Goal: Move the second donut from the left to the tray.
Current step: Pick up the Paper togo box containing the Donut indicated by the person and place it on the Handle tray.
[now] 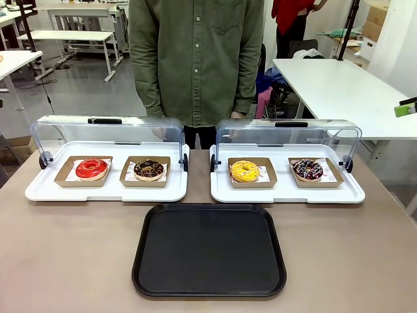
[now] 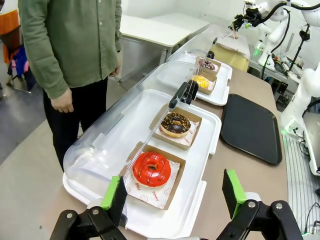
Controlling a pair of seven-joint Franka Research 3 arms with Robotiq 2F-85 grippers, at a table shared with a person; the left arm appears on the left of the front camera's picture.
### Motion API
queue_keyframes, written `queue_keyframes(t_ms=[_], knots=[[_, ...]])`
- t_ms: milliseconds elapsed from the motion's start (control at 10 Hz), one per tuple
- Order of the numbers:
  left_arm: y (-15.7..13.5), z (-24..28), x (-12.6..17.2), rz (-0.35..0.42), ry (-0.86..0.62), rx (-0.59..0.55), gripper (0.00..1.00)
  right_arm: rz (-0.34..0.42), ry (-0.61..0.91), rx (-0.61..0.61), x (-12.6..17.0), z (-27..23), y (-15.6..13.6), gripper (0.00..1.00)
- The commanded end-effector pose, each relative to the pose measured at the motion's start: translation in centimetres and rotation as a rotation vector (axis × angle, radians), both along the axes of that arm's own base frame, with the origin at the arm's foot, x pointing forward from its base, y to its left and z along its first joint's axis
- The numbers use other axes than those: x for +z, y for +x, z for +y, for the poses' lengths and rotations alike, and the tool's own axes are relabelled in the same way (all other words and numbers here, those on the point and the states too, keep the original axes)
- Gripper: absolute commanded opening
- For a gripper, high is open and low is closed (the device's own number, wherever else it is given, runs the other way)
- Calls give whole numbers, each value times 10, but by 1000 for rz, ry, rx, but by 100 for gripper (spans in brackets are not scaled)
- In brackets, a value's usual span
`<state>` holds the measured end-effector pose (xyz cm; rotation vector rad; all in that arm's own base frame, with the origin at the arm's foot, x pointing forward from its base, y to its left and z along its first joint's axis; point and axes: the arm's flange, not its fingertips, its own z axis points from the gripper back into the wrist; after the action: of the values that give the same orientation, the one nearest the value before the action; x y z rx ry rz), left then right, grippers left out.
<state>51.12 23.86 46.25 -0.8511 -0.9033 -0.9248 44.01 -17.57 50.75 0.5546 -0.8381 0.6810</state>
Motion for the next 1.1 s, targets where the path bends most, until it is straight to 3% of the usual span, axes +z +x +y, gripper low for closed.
queue_keyframes(t_ms=[0, 1000], knots=[[-1, -1, 2, -2, -4, -6, 100, -1, 12, -6, 2, 4, -3, 100], [-1, -1, 2, -2, -4, -6, 100, -1, 12, -6, 2, 4, -3, 100]])
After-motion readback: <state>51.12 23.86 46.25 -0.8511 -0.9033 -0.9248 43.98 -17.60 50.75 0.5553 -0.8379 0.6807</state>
